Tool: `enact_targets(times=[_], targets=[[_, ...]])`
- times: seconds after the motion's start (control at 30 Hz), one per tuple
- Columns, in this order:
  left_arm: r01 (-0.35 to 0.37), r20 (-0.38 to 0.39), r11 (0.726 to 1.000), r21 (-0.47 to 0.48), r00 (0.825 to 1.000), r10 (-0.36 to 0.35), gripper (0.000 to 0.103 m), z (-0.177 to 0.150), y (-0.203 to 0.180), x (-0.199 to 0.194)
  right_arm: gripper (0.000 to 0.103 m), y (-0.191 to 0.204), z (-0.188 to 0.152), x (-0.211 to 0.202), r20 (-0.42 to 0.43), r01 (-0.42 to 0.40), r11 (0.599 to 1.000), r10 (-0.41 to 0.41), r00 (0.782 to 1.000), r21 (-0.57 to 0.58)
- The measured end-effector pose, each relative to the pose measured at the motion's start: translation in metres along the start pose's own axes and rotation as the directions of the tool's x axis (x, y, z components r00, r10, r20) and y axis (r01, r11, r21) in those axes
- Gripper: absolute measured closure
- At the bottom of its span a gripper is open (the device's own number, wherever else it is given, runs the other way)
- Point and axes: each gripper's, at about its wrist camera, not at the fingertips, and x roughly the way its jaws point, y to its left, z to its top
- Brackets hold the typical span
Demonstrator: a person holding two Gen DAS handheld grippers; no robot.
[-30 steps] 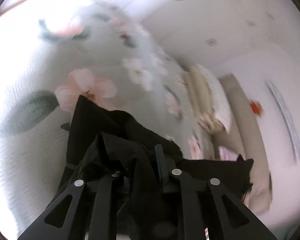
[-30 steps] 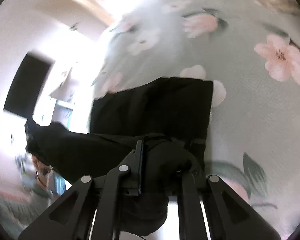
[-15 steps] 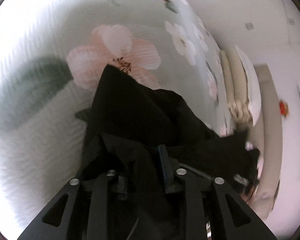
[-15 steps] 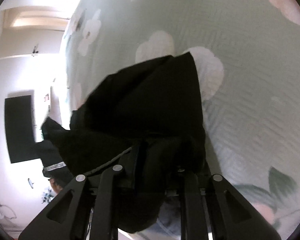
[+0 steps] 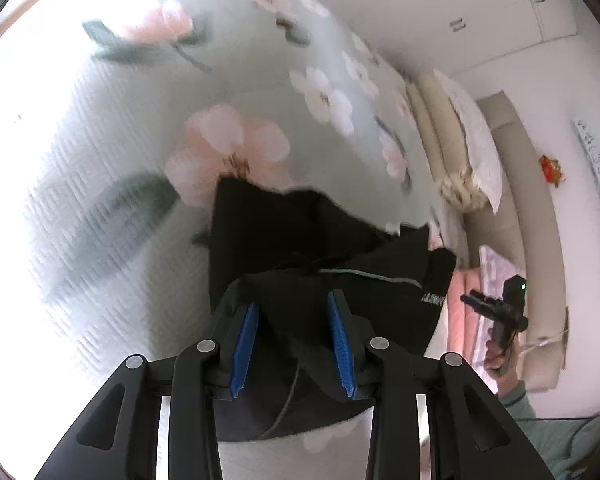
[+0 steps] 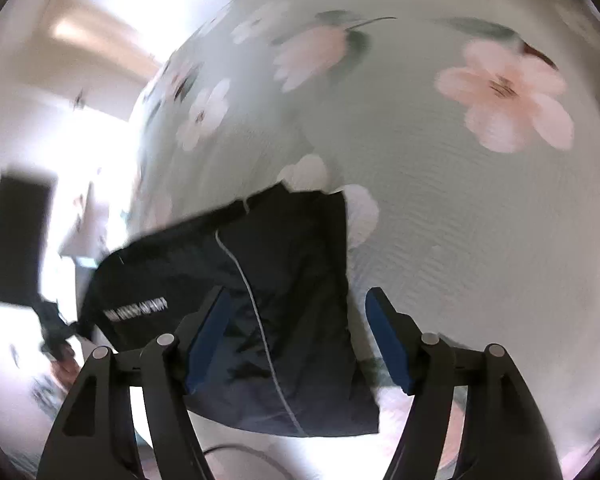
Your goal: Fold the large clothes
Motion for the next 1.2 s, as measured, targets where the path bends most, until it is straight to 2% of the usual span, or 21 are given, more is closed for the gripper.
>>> enact_targets(times=[0.03,0.07,0.1,0.13,0.17,0.23,0.33,0.43,0.5,0.6,0.67,0.77,0.83,0.87,0.9,0.93,0.97,1.0,1.07,1.2], targets=[[-0.042,0.039,0.999,0.013,0.998,0.042,0.051,0.001,-0.001,-0.006,0.03,0.004,-0.001,0.007,0.006,0.019,0.999,-0.019,1.0,-0.038],[-0.077,0.086,0.997,0.02,0.993,0.075,0.042,0.001,-0.001,-0.015,0.03,0.006,-0.003,0.011,0.013,0.049,0.995,-0.048,0.999,-0.082],[-0.086,0.147,0.996,0.014,0.986,0.083,0.028,0.0,0.002,-0.025,0.03,0.013,-0.002,0.02,0.025,0.085,0.988,-0.083,0.996,-0.125],[-0.088,0.195,0.996,0.005,0.977,0.086,0.023,-0.001,0.005,-0.033,0.03,0.016,-0.002,0.028,0.03,0.099,0.984,-0.096,0.995,-0.147],[-0.112,0.202,0.994,0.007,0.973,0.109,0.023,-0.001,0.006,-0.033,0.03,0.019,-0.002,0.036,0.032,0.113,0.978,-0.109,0.993,-0.173],[-0.183,0.153,0.982,0.054,0.973,0.173,0.023,0.0,0.002,-0.019,0.03,0.028,0.002,0.047,0.045,0.136,0.97,-0.129,0.991,-0.203],[-0.217,0.076,0.957,0.193,0.976,0.206,0.023,-0.003,-0.013,0.021,0.03,0.032,0.005,0.048,0.12,0.198,0.956,-0.175,0.977,-0.217],[-0.275,0.109,0.926,0.258,0.961,0.255,0.023,0.007,-0.019,0.05,0.028,0.029,0.011,0.052,0.121,0.173,0.961,-0.149,0.981,-0.215],[-0.255,0.101,0.93,0.263,0.966,0.237,0.023,0.017,-0.013,0.065,0.028,0.03,0.015,0.059,0.105,0.164,0.957,-0.143,0.984,-0.238],[-0.149,0.035,0.957,0.25,0.989,0.145,0.023,0.031,0.001,0.085,0.028,0.035,0.019,0.068,0.123,0.188,0.941,-0.159,0.98,-0.283],[-0.068,0.0,0.973,0.219,0.998,0.07,0.023,0.039,0.011,0.093,0.028,0.037,0.022,0.074,0.143,0.202,0.934,-0.166,0.976,-0.295],[0.032,-0.03,0.983,0.178,0.999,-0.027,0.023,0.045,0.019,0.102,0.028,0.035,0.025,0.085,0.12,0.17,0.937,-0.139,0.983,-0.306],[0.06,-0.028,0.983,0.171,0.998,-0.056,0.028,0.045,0.018,0.106,0.028,0.034,0.025,0.096,0.084,0.138,0.94,-0.117,0.989,-0.313],[0.065,-0.024,0.983,0.174,0.998,-0.062,0.037,0.045,0.015,0.109,0.029,0.033,0.024,0.101,0.075,0.137,0.94,-0.119,0.99,-0.313],[0.064,-0.023,0.982,0.176,0.998,-0.061,0.067,0.045,0.013,0.11,0.046,0.033,0.024,0.105,0.063,0.128,0.943,-0.114,0.991,-0.306],[0.058,-0.021,0.983,0.176,0.998,-0.056,0.086,0.043,0.011,0.111,0.061,0.032,0.023,0.107,0.051,0.119,0.947,-0.109,0.993,-0.298],[0.025,0.011,0.983,0.181,1.0,-0.027,0.088,0.041,0.009,0.107,0.081,0.032,0.022,0.107,0.044,0.113,0.952,-0.104,0.994,-0.285],[0.003,0.047,0.982,0.188,0.999,-0.013,0.091,0.038,0.006,0.099,0.083,0.034,0.019,0.103,0.068,0.132,0.951,-0.118,0.991,-0.281],[-0.017,0.104,0.985,0.171,0.995,-0.001,0.092,0.036,0.001,0.082,0.087,0.044,0.013,0.08,0.163,0.248,0.926,-0.208,0.964,-0.284],[0.031,0.252,0.988,0.154,0.965,-0.069,0.092,0.048,-0.011,0.036,0.088,0.068,0.027,0.03,0.345,0.342,0.9,-0.242,0.907,-0.27]])
